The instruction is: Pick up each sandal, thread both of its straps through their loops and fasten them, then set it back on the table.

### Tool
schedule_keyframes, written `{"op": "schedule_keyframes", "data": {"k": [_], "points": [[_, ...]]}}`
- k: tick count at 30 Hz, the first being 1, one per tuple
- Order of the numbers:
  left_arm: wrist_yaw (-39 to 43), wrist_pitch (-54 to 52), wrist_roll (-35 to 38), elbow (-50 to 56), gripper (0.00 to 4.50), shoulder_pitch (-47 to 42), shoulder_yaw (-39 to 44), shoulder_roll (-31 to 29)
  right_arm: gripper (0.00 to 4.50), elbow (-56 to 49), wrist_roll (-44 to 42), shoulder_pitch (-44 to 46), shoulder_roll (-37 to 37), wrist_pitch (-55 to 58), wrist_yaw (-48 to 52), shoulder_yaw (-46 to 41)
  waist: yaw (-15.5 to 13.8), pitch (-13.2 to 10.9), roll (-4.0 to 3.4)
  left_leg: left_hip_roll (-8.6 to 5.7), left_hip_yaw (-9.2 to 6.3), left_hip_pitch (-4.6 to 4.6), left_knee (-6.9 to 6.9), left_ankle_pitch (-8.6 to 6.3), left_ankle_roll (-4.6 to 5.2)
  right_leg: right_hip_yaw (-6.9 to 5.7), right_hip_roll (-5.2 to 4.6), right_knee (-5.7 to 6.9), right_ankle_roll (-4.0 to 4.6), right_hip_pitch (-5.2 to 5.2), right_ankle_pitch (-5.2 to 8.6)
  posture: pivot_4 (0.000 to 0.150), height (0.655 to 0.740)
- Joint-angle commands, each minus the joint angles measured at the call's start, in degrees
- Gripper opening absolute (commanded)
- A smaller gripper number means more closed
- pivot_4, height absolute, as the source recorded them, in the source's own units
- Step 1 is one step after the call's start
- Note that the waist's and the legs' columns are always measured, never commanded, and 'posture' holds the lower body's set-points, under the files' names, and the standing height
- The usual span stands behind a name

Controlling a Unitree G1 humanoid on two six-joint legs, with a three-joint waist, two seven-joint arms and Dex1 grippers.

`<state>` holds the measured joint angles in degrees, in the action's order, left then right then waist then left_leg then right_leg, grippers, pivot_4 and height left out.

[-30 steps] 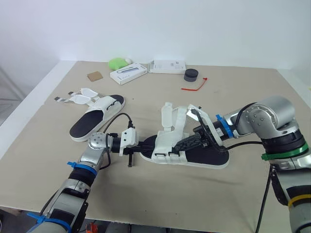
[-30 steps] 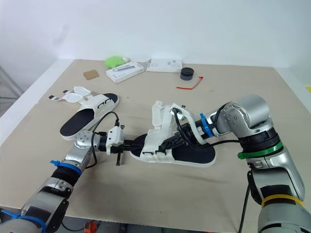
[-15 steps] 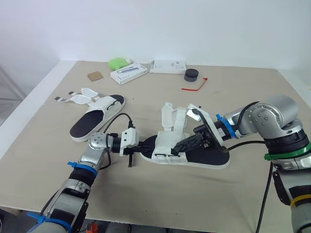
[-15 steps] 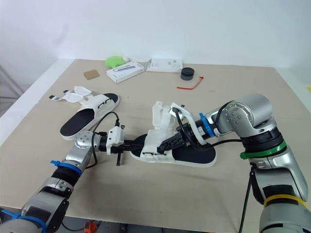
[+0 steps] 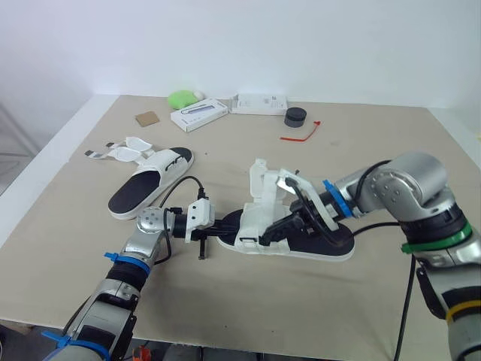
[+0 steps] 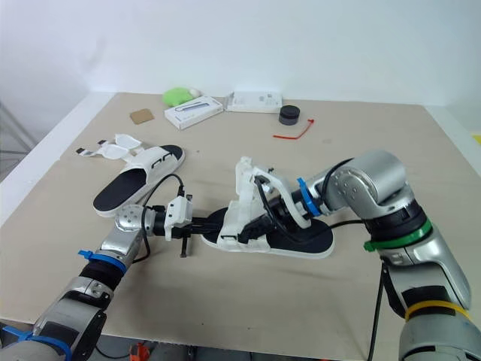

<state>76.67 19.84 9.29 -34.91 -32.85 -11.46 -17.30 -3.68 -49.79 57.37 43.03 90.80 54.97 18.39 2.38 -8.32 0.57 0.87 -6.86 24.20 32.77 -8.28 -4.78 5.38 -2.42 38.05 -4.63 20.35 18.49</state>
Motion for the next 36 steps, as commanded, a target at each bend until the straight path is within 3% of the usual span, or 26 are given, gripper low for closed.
{"op": "schedule_keyframes", "data": {"k": [1, 26, 36], "points": [[0.91, -2.66, -5.31, -4.95, 0.00, 4.45, -5.42, -0.48, 0.03, 1.96, -0.70, 2.68, -0.16, 1.13, 1.00, -3.23, 0.00, 0.00, 0.00, -0.01, 0.00, 0.00, 0.00, 0.00, 0.00, 0.00, -0.01, 0.00, -0.01, -0.01, 0.01, 0.150, 0.7400], [1.25, -2.80, -5.14, -4.26, 0.00, 5.14, -5.42, -0.87, 0.03, -3.82, 1.01, -3.33, 2.80, 0.23, 1.31, -0.25, 0.03, 0.01, 0.00, -0.01, 0.00, 0.02, -0.01, -0.01, -0.01, -0.01, -0.01, 0.00, -0.01, -0.04, 0.02, 0.150, 0.7400], [0.88, -3.06, -5.04, -4.16, 0.00, 5.03, -5.19, -0.84, 0.03, -9.30, 6.46, -3.56, 6.63, -9.86, 6.22, 9.61, 0.03, 0.01, 0.00, -0.01, 0.00, 0.01, -0.01, -0.03, -0.04, -0.01, -0.01, -0.01, -0.03, 0.01, 0.06, 0.150, 0.7400]]}}
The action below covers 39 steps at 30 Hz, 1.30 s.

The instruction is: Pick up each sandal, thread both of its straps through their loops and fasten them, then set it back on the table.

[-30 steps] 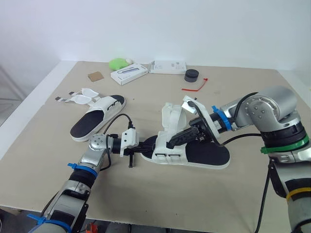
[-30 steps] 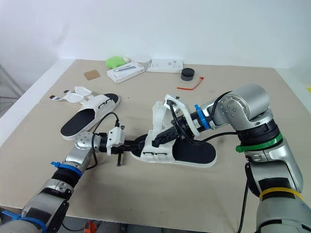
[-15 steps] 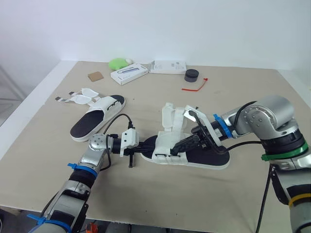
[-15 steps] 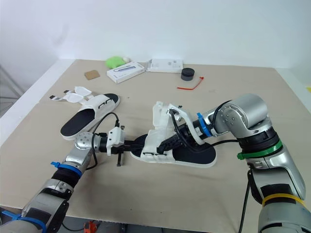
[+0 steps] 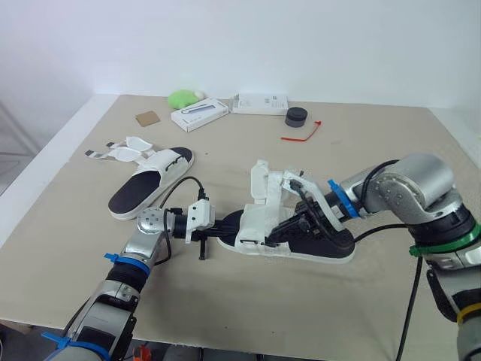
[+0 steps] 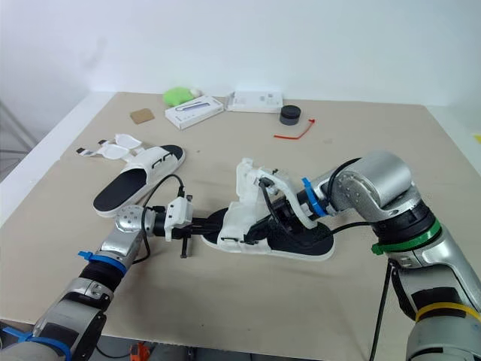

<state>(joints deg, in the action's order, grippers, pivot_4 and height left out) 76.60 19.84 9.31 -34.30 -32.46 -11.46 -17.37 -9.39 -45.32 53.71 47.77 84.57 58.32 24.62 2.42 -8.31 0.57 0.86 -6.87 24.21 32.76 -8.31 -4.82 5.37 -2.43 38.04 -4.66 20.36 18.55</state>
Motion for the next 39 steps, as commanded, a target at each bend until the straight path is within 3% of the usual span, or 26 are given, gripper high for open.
{"op": "schedule_keyframes", "data": {"k": [1, 12, 15, 19, 20, 27, 34, 37, 39], "points": [[0.92, -3.07, -5.06, -4.76, 0.00, 4.64, -5.18, -0.77, 0.03, -4.13, 2.56, 0.00, 2.27, -4.67, 3.57, 4.18, 0.00, 0.00, 0.00, 0.00, 0.00, 0.00, 0.00, 0.00, 0.00, 0.00, -0.01, 0.00, -0.01, 0.00, 0.01, 0.150, 0.7400], [0.93, -3.26, -5.14, -4.45, 0.00, 4.74, -5.31, -0.98, 0.03, -6.86, 12.62, -1.78, 3.87, -18.20, 9.67, 9.81, 0.08, 0.15, 0.09, 0.03, 0.00, -0.10, 0.00, -0.05, -0.08, -0.04, 0.01, -0.01, 0.02, -0.03, 0.05, 0.150, 0.7400], [0.97, -3.23, -5.14, -4.47, 0.00, 4.71, -5.35, -0.92, 1.17, -5.37, 12.44, -1.10, 2.96, -17.26, 10.34, 8.08, 0.08, 0.16, 0.09, 0.04, 0.00, -0.13, 0.00, -0.06, -0.09, -0.04, 0.02, -0.01, 0.03, -0.05, 0.05, 0.150, 0.7400], [1.02, -3.15, -5.24, -4.73, 0.00, 4.46, -5.43, -0.82, 3.09, -1.58, 11.72, 0.84, 1.76, -13.62, 10.33, 5.69, 0.05, 0.16, 0.09, 0.02, 0.00, -0.11, 0.00, -0.07, -0.11, -0.04, 0.00, -0.02, 0.03, -0.06, 0.07, 0.150, 0.7400], [1.03, -3.12, -5.27, -4.86, 0.00, 4.34, -5.44, -0.77, 3.32, -0.11, 11.32, 1.42, 1.28, -12.73, 10.43, 4.79, 0.06, 0.15, 0.09, 0.02, -0.01, -0.11, 0.00, -0.06, -0.10, -0.04, -0.01, -0.01, 0.03, -0.06, 0.07, 0.150, 0.7400], [1.14, -2.78, -5.40, -5.49, 0.00, 3.73, -5.57, -0.38, 3.32, 6.19, 6.23, 5.38, -3.15, -5.40, 10.41, -3.38, 0.01, 0.13, 0.04, 0.02, -0.02, -0.10, 0.00, -0.06, -0.10, -0.04, 0.00, -0.01, 0.05, -0.07, 0.06, 0.150, 0.7400], [1.08, -2.65, -5.45, -5.40, 0.00, 4.19, -5.58, -0.39, 3.32, 7.52, 5.47, 5.21, -5.49, -0.84, 6.69, -5.78, 0.00, 0.13, 0.04, 0.00, -0.08, -0.07, 0.00, -0.06, -0.10, -0.09, 0.00, -0.01, 0.04, -0.07, 0.06, 0.150, 0.7400], [0.93, -2.69, -5.49, -5.23, 0.00, 4.40, -5.70, -0.26, 2.74, 9.58, 6.44, 5.69, -7.17, -0.59, 4.12, -7.07, -0.02, 0.13, 0.04, 0.00, -0.08, -0.07, 0.00, -0.06, -0.10, -0.09, 0.00, -0.01, 0.05, -0.08, 0.05, 0.150, 0.7400], [0.83, -2.63, -5.57, -5.12, 0.00, 4.57, -5.80, -0.19, 1.93, 9.86, 6.39, 5.77, -7.71, -0.50, 3.12, -7.47, -0.04, 0.13, 0.04, -0.01, -0.09, -0.05, 0.01, -0.06, -0.10, -0.10, -0.01, -0.01, 0.05, -0.08, 0.06, 0.150, 0.7400]]}}
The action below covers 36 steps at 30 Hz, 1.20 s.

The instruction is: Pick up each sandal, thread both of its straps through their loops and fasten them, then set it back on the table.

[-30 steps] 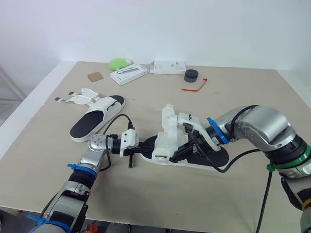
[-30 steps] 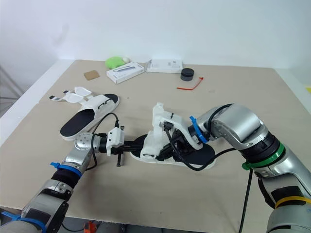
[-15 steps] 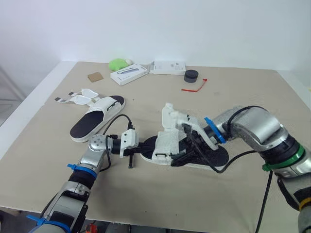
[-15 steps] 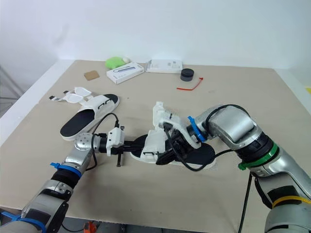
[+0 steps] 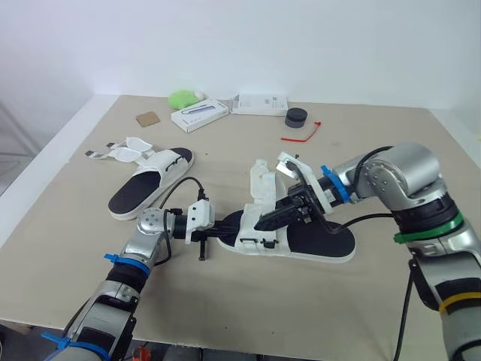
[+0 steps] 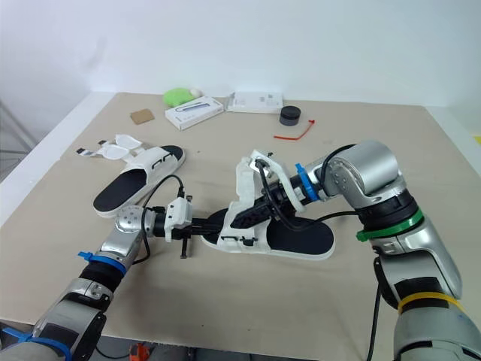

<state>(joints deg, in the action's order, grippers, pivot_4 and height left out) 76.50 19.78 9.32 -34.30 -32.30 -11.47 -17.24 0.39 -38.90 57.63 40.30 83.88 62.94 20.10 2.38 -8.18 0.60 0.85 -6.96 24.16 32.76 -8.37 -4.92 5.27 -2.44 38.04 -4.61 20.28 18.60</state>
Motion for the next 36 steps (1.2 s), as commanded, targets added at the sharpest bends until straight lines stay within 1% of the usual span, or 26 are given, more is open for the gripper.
{"op": "schedule_keyframes", "data": {"k": [1, 2, 3, 4, 5, 6, 9, 16, 18, 21, 25, 28, 29, 30, 32, 36], "points": [[0.90, -2.54, -5.60, -5.06, 0.00, 4.51, -5.81, -0.30, 1.61, 0.14, -0.14, 1.93, -0.48, 0.32, -1.95, -3.06, 0.00, 0.00, 0.00, -0.01, 0.00, 0.00, 0.00, 0.00, 0.00, 0.00, -0.01, 0.00, -0.01, 0.00, 0.01, 0.150, 0.7400], [0.88, -2.52, -5.61, -5.00, 0.00, 4.60, -5.84, -0.27, 1.12, 0.03, -0.34, 1.97, -0.69, 0.51, -2.30, -3.22, 0.00, 0.00, 0.00, -0.01, 0.00, 0.00, 0.00, 0.00, 0.00, 0.00, -0.01, 0.00, -0.01, -0.01, 0.01, 0.150, 0.7400], [0.88, -2.49, -5.63, -4.99, 0.00, 4.65, -5.86, -0.26, 0.93, -0.48, -0.65, 1.94, -0.78, 0.70, -2.47, -3.16, 0.00, 0.00, 0.00, -0.01, -0.01, 0.00, 0.00, 0.00, 0.00, -0.01, 0.00, 0.00, -0.01, -0.01, 0.00, 0.150, 0.7400], [0.87, -2.46, -5.64, -5.00, 0.00, 4.67, -5.87, -0.25, 0.58, -0.86, -0.91, 1.91, -0.83, 0.84, -2.58, -3.12, 0.00, 0.00, 0.00, 0.00, -0.02, 0.00, 0.00, 0.00, 0.00, -0.01, 0.00, 0.00, -0.01, -0.01, 0.01, 0.150, 0.7400], [0.82, -2.39, -5.68, -4.99, 0.00, 4.70, -5.89, -0.24, 0.44, -1.47, -1.12, 1.69, -0.76, 1.07, -2.67, -2.94, 0.01, 0.00, 0.00, 0.00, -0.02, 0.00, 0.00, 0.00, 0.00, -0.01, 0.00, 0.00, 0.00, -0.01, 0.00, 0.150, 0.7400], [0.78, -2.36, -5.69, -4.97, 0.00, 4.72, -5.91, -0.23, 0.12, -2.42, -1.07, 1.27, -0.33, 0.85, -2.69, -2.39, 0.01, 0.00, -0.01, 0.00, -0.02, 0.00, 0.00, 0.00, 0.00, -0.01, 0.00, 0.00, 0.00, -0.01, 0.00, 0.150, 0.7400], [0.69, -2.26, -5.69, -4.97, 0.00, 4.74, -5.90, -0.18, 0.12, -5.61, -1.93, -0.32, 1.44, 1.01, -1.58, -0.52, -0.02, 0.01, -0.01, -0.01, -0.02, 0.00, 0.00, 0.00, 0.00, -0.02, -0.01, 0.00, -0.01, -0.01, 0.01, 0.150, 0.7400], [0.67, -2.23, -5.65, -4.86, 0.00, 4.87, -5.85, -0.20, 0.12, -9.99, -1.10, -2.86, 2.71, -1.19, -2.03, 2.43, -0.04, 0.01, 0.00, -0.03, -0.07, 0.00, 0.00, 0.00, 0.00, -0.06, -0.03, 0.00, -0.03, -0.02, 0.03, 0.150, 0.7400], [0.73, -2.16, -5.60, -5.04, 0.00, 4.78, -5.71, -0.33, 0.12, -12.11, 1.01, -3.96, 3.72, -3.97, -2.63, 5.06, -0.05, 0.01, 0.00, -0.03, -0.08, 0.01, 0.00, 0.00, 0.00, -0.09, -0.03, 0.00, -0.03, -0.03, 0.04, 0.150, 0.7400], [0.75, -2.16, -5.60, -5.12, 0.00, 4.68, -5.62, -0.47, 0.12, -11.69, 4.50, -5.62, 3.06, -6.60, -5.53, 7.55, 0.06, 0.03, -0.01, -0.03, -0.10, 0.01, 0.00, 0.00, 0.00, -0.10, -0.04, 0.00, -0.03, -0.02, 0.04, 0.150, 0.7400], [1.02, -2.10, -5.48, -5.35, 0.00, 4.40, -5.54, -0.84, 0.12, -12.60, 4.13, -6.24, 3.95, -7.52, -4.37, 7.06, 0.14, 0.09, 0.01, 0.02, -0.11, -0.17, 0.01, 0.00, 0.00, -0.14, 0.01, 0.00, 0.00, -0.14, 0.02, 0.150, 0.7400], [1.21, -2.08, -5.52, -5.71, 0.00, 3.89, -5.61, -0.94, 1.09, -12.42, 1.82, -5.60, 4.56, -5.75, -3.08, 4.37, 0.13, 0.08, 0.01, 0.02, -0.13, -0.19, 0.01, 0.00, 0.00, -0.15, 0.00, 0.00, 0.01, -0.16, 0.01, 0.150, 0.7400], [1.27, -2.15, -5.55, -5.78, 0.00, 3.65, -5.65, -0.87, 1.48, -12.05, 0.87, -5.07, 4.47, -4.70, -2.79, 3.14, 0.11, 0.08, 0.01, 0.01, -0.13, -0.18, 0.01, 0.00, 0.00, -0.14, 0.00, 0.00, 0.01, -0.16, 0.02, 0.150, 0.7400], [1.37, -2.18, -5.55, -5.83, 0.00, 3.44, -5.69, -0.79, 1.78, -11.53, 0.15, -4.45, 4.27, -3.61, -2.69, 2.13, 0.09, 0.07, 0.00, 0.00, -0.13, -0.17, 0.01, 0.00, 0.00, -0.14, -0.01, 0.00, 0.01, -0.16, 0.02, 0.150, 0.7400], [1.77, -2.25, -5.44, -5.91, 0.00, 3.00, -5.72, -0.57, 2.20, -10.24, -2.78, -3.26, 3.65, -0.63, -2.07, -2.31, 0.07, 0.05, -0.02, -0.01, -0.15, -0.10, 0.00, 0.00, 0.00, -0.16, -0.01, 0.00, 0.02, -0.15, 0.04, 0.150, 0.7400], [2.96, -2.25, -5.09, -6.38, 0.00, 2.26, -5.65, -0.39, 2.20, -8.83, -7.57, -2.94, 3.60, 3.11, -2.23, -11.77, 0.01, 0.02, -0.02, -0.02, -0.29, 0.01, 0.00, 0.00, 0.00, -0.28, 0.00, 0.00, 0.05, -0.24, 0.03, 0.150, 0.7400]]}}
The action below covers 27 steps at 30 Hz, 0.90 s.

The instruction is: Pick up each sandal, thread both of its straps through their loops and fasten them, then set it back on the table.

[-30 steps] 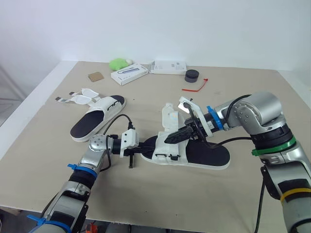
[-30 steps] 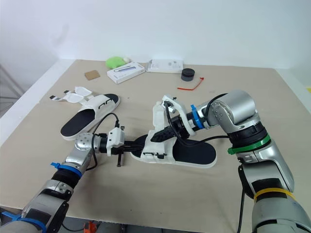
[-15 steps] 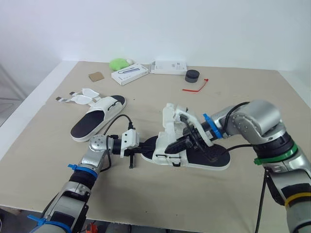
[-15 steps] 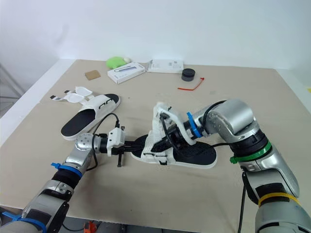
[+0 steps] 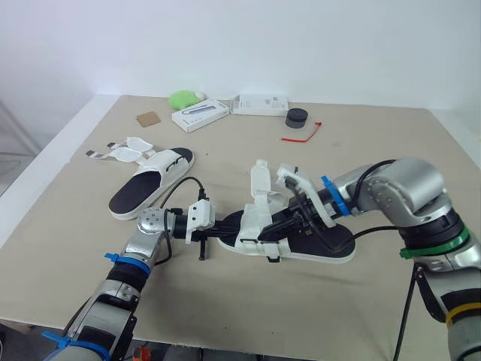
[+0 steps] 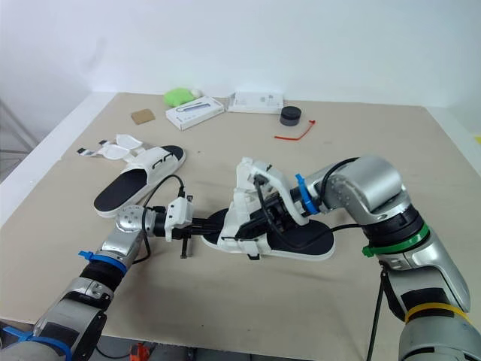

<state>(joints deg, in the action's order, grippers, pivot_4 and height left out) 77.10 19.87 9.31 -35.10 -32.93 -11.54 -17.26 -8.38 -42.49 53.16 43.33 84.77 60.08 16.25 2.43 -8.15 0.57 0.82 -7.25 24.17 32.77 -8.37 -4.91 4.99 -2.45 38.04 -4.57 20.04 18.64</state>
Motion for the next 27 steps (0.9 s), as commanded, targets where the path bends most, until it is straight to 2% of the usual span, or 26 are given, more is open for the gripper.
{"op": "schedule_keyframes", "data": {"k": [1, 5, 8, 12, 14, 20, 27], "points": [[2.73, -2.35, -4.98, -5.72, 0.00, 2.72, -5.56, -0.40, 2.20, -0.43, -5.16, 1.18, 0.96, 2.79, 0.61, -10.05, -0.05, -0.01, 0.01, -0.01, -0.05, 0.03, 0.00, 0.00, 0.00, -0.06, -0.01, 0.00, 0.00, 0.00, 0.00, 0.150, 0.7400], [5.34, -2.68, -4.60, -6.15, 0.00, 1.99, -5.70, -0.96, 2.20, -5.83, -10.63, -2.98, 4.80, 4.75, 1.18, -18.15, -0.19, -0.03, 0.02, -0.01, -0.13, 0.11, -0.01, 0.00, 0.00, -0.14, -0.01, 0.00, 0.06, -0.02, 0.07, 0.150, 0.7400], [6.50, -1.80, -5.21, -7.62, 0.00, 1.29, -5.90, -1.46, 2.20, -16.45, -16.47, -11.62, 8.53, 5.31, 1.29, -24.73, -0.47, -0.02, 0.03, -0.01, -0.17, 0.13, -0.11, -0.05, -0.01, -0.20, 0.00, 0.00, 0.09, -0.03, 0.20, 0.150, 0.7400], [6.77, -1.56, -5.12, -8.64, 0.00, 0.68, -5.73, -1.23, 2.20, -25.89, -19.36, -20.09, 8.61, 4.32, -3.20, -27.64, -0.34, 0.00, -0.15, 0.01, -0.14, 0.09, -0.12, -0.15, 0.08, -0.20, 0.04, 0.01, 0.14, -0.06, 0.28, 0.150, 0.7400], [6.93, -1.43, -5.10, -8.84, 0.00, 0.55, -5.85, -1.13, 2.20, -29.93, -18.25, -24.72, 6.64, 2.54, -7.83, -28.08, -0.31, -0.02, 0.04, 0.05, -0.19, 0.07, -0.08, -0.15, 0.08, -0.27, 0.08, 0.01, 0.15, -0.09, 0.29, 0.150, 0.7400], [7.01, -1.63, -4.89, -8.71, 0.00, 0.43, -5.87, -0.95, 2.20, -30.95, -9.91, -31.69, 2.89, -2.47, -20.08, -22.52, 0.02, -0.01, 0.11, 0.03, -0.16, 0.07, 0.08, -0.15, 0.07, -0.24, 0.03, 0.01, 0.11, -0.09, 0.26, 0.150, 0.7400], [6.82, -1.81, -4.80, -8.13, 0.00, 0.91, -5.83, -1.02, 2.20, -30.60, -12.08, -32.68, 2.44, -2.82, -21.93, -24.21, 0.02, -0.01, 0.12, 0.02, -0.20, 0.08, 0.06, -0.15, 0.07, -0.25, 0.04, 0.01, 0.12, -0.15, 0.27, 0.150, 0.7400]]}}
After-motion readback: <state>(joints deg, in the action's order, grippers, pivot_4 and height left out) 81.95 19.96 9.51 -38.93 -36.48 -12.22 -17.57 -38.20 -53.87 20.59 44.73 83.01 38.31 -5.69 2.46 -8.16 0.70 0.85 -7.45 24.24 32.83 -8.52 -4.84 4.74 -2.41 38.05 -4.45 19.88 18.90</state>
